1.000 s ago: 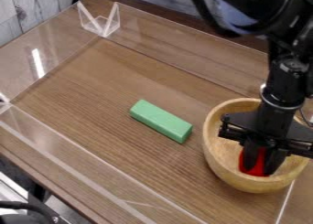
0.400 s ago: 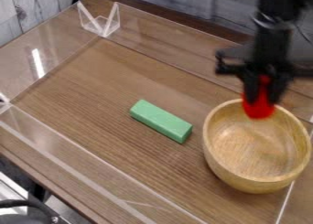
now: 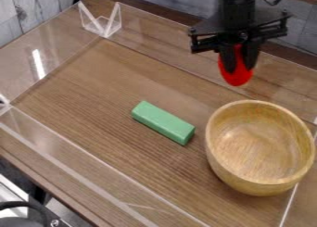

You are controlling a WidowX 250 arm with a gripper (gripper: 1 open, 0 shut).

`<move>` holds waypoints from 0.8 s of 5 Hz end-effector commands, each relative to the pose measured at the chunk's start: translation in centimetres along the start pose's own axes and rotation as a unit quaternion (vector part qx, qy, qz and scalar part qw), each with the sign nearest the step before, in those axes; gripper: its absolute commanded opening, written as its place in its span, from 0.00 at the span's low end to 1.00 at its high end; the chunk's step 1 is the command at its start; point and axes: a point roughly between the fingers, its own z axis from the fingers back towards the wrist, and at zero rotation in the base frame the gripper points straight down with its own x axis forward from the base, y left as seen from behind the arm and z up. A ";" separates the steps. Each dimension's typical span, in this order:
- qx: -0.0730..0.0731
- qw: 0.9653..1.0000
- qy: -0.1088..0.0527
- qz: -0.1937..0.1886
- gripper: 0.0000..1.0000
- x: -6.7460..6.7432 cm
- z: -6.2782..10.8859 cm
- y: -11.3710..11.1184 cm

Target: Move the red fruit to the right

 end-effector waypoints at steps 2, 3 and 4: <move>-0.003 0.993 -0.042 0.106 0.00 1.6 1.1 -1.6; -0.001 0.993 -0.041 0.113 0.00 1.4 1.8 -2.0; 0.004 0.991 -0.041 0.131 0.00 1.0 0.5 -2.0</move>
